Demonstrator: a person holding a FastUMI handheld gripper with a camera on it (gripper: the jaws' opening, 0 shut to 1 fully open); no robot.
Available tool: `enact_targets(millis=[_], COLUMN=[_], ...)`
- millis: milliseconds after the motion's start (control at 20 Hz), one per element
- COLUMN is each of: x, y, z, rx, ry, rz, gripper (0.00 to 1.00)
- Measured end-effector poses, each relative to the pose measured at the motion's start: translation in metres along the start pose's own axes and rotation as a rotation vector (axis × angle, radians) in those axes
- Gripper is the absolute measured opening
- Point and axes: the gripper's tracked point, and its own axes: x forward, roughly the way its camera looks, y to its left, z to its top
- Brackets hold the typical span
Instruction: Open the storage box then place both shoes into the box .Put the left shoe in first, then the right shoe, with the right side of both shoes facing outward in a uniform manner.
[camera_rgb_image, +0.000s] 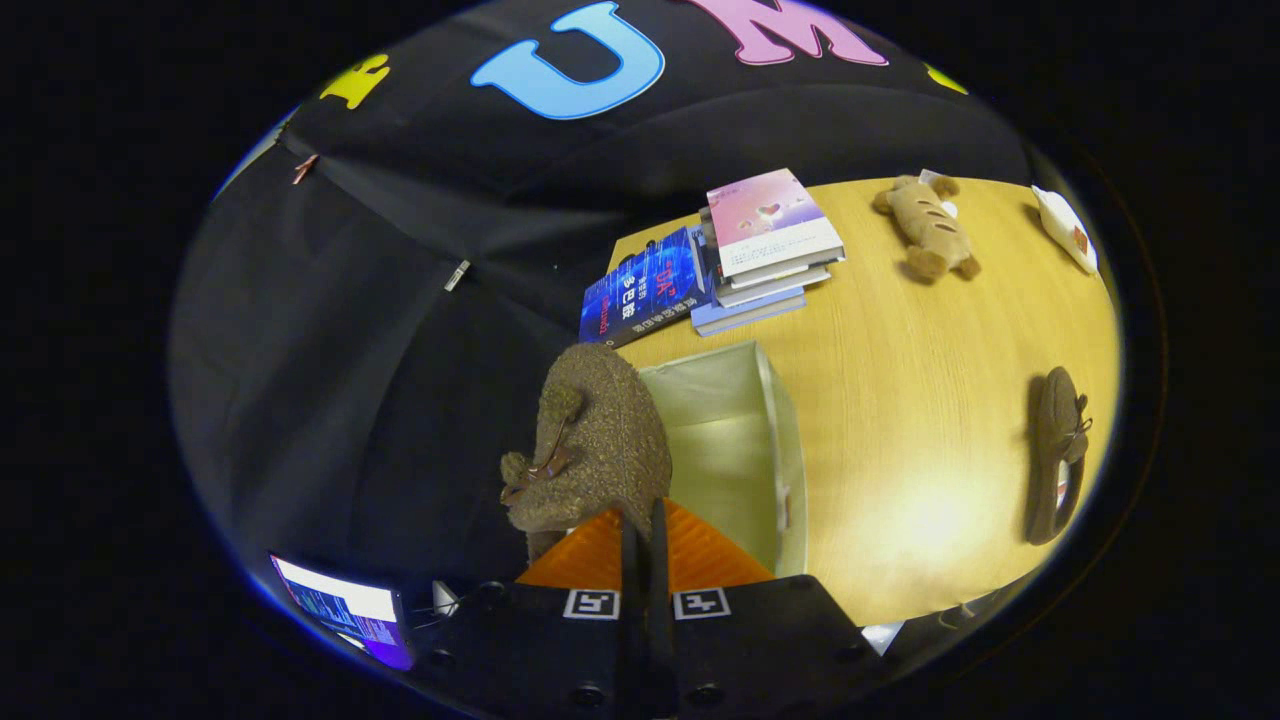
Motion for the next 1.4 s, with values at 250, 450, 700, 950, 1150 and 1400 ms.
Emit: enact_targets(millis=[250,450,700,950,1150,1400], x=[0.034,0.054,0.073,0.079,0.068,0.036], y=[-0.005,-0.012,-0.006,0.000,0.001,0.000], z=[-0.023,-0.032,-0.040,-0.044,-0.039,-0.027], rx=[0.036,0.083,0.109,0.084,0.076,0.033], ry=[0.038,0.040,0.035,0.059,0.053,0.035], rz=[-0.065,-0.090,-0.062,0.001,0.024,0.076], gripper=[0.05,0.05,0.05,0.41,0.61,0.63])
